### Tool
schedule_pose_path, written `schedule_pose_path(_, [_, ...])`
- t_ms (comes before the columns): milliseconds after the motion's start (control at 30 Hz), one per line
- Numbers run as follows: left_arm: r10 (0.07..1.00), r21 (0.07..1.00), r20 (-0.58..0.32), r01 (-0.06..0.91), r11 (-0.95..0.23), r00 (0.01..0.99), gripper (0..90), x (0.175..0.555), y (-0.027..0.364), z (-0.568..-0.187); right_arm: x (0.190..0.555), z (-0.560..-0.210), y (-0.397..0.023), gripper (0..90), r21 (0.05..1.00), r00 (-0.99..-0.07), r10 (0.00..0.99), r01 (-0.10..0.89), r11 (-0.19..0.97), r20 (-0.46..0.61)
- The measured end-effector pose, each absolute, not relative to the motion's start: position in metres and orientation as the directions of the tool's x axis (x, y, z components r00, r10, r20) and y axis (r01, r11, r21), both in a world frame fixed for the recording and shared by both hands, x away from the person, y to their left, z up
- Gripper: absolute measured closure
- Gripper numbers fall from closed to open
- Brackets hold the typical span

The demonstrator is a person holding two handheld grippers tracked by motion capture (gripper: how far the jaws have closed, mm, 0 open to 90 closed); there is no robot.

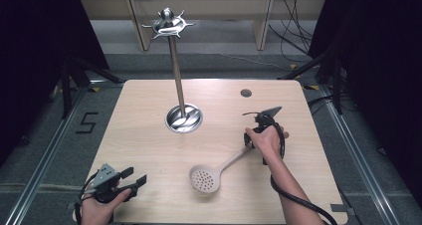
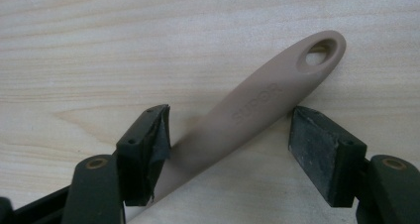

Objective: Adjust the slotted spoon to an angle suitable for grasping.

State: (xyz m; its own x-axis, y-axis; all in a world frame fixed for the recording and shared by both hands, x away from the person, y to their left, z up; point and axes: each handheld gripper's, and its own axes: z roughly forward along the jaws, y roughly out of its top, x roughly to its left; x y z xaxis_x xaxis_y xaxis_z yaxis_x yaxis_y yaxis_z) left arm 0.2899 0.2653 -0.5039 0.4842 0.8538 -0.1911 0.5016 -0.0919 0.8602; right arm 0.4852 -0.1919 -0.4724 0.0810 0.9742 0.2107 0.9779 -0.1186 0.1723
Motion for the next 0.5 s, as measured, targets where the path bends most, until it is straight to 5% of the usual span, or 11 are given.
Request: schedule_pose_path(500, [0.85, 0.858, -0.191, 0.504, -0.098, 0.491, 35.3, 0.2904, 0.2649, -0.5049, 0.4879, -0.4744, -0.1908, 33.8, 0.166, 0.071, 0.978, 0.981, -0.105, 0.198])
